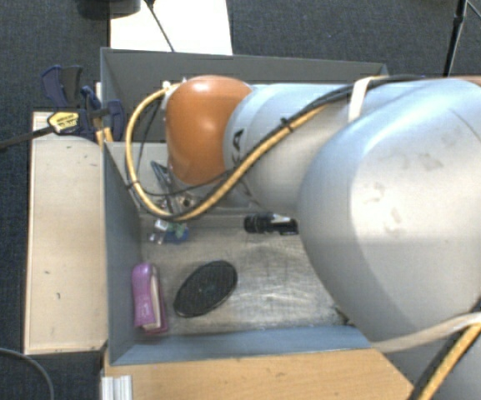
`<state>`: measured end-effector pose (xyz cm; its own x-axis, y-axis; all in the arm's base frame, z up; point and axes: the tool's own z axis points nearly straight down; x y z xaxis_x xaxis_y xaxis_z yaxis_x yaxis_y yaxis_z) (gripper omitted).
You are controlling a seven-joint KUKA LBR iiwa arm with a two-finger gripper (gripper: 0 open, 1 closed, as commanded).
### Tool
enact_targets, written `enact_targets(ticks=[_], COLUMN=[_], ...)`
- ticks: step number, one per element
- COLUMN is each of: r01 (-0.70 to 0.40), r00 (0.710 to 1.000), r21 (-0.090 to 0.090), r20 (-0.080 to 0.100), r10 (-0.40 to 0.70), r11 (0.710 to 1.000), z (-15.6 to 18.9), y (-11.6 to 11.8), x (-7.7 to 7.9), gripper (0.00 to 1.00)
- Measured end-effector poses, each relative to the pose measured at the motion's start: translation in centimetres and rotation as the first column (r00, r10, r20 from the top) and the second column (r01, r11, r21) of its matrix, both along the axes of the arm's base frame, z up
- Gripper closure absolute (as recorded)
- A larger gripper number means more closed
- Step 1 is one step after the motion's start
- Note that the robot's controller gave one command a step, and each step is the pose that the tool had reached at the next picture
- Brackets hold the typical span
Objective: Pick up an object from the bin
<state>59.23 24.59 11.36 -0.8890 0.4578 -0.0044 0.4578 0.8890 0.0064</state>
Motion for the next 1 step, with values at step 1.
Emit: enact_targets(ticks=[1], r01=[-0.004], r00=[1.0], r21=[0.001], r20=[0.002], r10=[0.004], r11=[1.0], z=[7.24], y=[0.05], x=[0.21], gripper=[1.0])
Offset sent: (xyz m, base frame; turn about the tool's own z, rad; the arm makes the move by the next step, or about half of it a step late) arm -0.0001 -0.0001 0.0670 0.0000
